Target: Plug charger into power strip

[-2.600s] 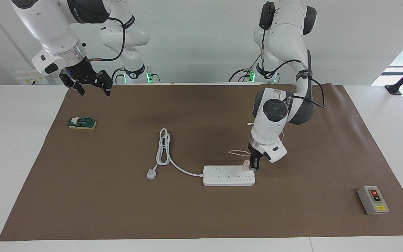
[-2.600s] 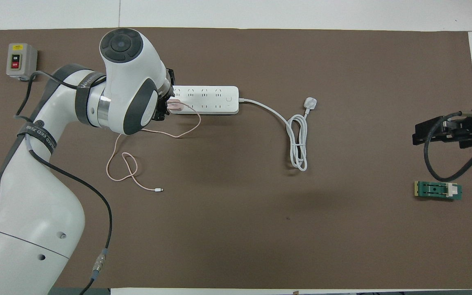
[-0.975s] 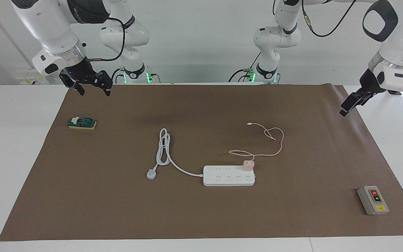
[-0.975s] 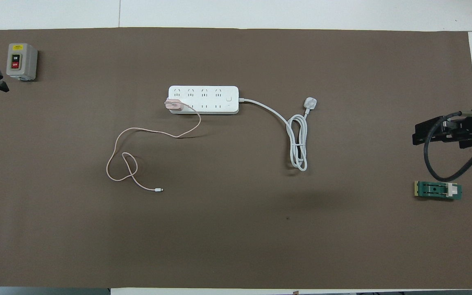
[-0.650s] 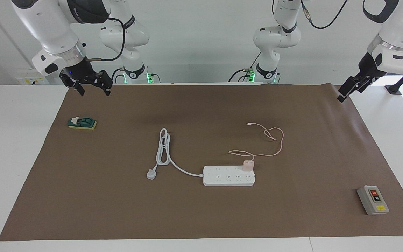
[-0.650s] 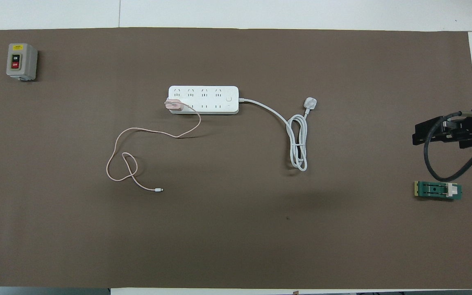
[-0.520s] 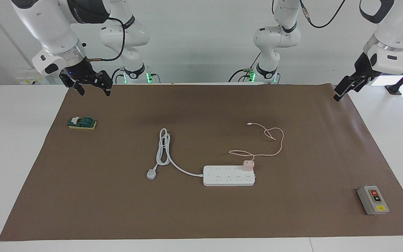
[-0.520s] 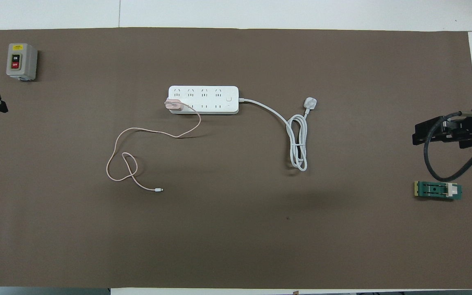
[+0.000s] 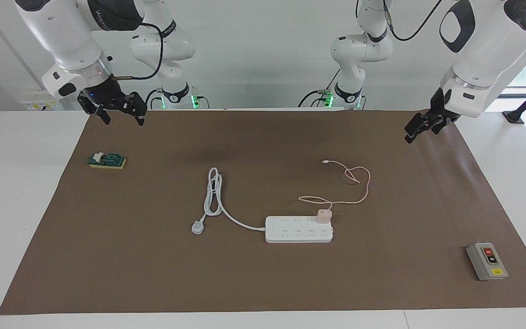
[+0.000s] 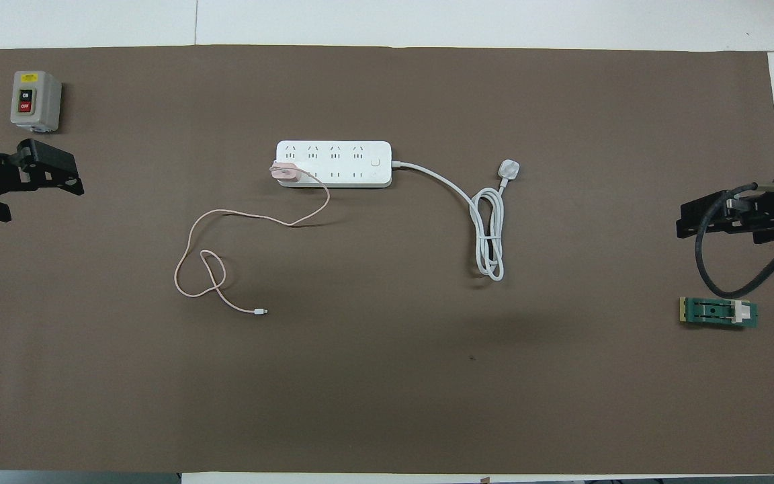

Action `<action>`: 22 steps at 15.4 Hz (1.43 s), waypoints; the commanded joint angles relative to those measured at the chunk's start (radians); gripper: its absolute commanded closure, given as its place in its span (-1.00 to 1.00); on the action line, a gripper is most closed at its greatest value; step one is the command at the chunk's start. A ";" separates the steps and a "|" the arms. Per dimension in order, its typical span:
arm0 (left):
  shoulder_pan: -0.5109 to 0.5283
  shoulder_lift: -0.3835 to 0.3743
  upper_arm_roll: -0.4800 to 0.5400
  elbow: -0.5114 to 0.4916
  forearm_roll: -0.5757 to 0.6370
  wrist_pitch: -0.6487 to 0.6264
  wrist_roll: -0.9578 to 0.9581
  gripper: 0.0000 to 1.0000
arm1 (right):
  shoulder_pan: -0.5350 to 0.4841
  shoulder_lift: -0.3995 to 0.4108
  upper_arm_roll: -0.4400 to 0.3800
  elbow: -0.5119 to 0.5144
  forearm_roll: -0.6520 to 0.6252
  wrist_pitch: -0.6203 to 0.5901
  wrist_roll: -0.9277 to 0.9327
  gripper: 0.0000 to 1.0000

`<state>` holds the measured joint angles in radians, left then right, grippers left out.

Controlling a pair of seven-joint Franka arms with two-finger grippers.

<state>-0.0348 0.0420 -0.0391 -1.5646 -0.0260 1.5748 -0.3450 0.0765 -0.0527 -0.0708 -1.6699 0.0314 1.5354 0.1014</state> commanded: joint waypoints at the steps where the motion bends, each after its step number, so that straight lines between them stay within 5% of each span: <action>1: -0.008 -0.051 0.008 -0.037 -0.008 -0.009 0.024 -1.00 | -0.020 -0.009 0.017 -0.008 -0.013 0.002 -0.023 -1.00; 6: -0.011 -0.057 0.010 -0.017 -0.008 -0.036 0.317 -1.00 | -0.020 -0.009 0.017 -0.008 -0.013 0.002 -0.023 -1.00; 22: -0.023 -0.068 0.011 -0.009 -0.006 -0.087 0.388 -1.00 | -0.020 -0.009 0.017 -0.008 -0.013 0.002 -0.023 -1.00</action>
<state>-0.0468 -0.0069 -0.0397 -1.5652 -0.0260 1.5070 0.0276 0.0765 -0.0527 -0.0707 -1.6699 0.0314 1.5354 0.1014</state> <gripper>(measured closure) 0.000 0.000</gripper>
